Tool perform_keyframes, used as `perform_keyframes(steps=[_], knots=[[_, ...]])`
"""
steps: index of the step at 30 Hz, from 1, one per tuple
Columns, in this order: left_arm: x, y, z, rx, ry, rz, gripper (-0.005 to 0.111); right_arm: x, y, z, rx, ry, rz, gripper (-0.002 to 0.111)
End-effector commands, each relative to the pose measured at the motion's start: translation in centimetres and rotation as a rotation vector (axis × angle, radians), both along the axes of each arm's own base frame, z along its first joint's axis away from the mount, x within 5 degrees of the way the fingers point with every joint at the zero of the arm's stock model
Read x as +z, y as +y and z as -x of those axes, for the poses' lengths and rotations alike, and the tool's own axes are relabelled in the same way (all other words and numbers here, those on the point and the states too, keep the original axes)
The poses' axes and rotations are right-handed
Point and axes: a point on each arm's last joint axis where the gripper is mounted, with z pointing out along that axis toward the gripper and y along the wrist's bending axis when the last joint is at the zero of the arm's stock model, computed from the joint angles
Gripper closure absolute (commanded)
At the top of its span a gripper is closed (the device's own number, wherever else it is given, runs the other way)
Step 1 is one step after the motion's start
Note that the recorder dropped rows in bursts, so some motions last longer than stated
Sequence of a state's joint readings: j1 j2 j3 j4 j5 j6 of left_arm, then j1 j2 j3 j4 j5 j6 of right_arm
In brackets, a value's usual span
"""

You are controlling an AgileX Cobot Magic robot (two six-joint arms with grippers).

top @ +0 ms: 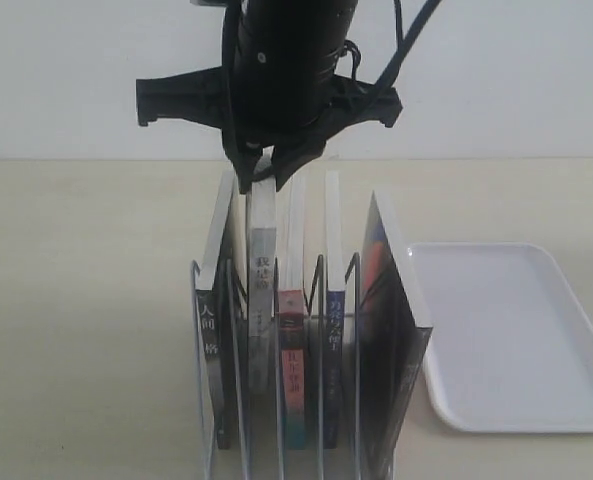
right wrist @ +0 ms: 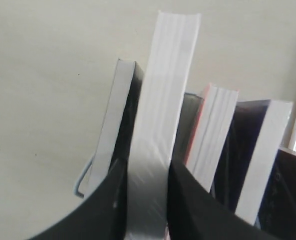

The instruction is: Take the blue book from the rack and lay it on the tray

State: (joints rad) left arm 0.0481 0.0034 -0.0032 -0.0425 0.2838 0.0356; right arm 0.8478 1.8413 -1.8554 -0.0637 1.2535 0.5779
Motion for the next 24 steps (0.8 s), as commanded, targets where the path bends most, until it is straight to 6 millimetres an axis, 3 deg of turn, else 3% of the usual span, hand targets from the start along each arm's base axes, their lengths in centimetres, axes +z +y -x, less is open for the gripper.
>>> perform_keyframes(steps=[1,18,24], knots=[[0.0,0.0,0.0,0.001,-0.008,0.001,0.103,2.3,-0.3,0.4,0.010,-0.060,-0.076,0.108],[0.0,0.0,0.0,0.001,-0.008,0.001,0.103,2.7,0.2,1.3,0.054,0.009,-0.149,0.108],[0.0,0.0,0.0,0.001,-0.008,0.001,0.103,0.7,-0.2,1.1,0.046,0.022,-0.069,0.108]])
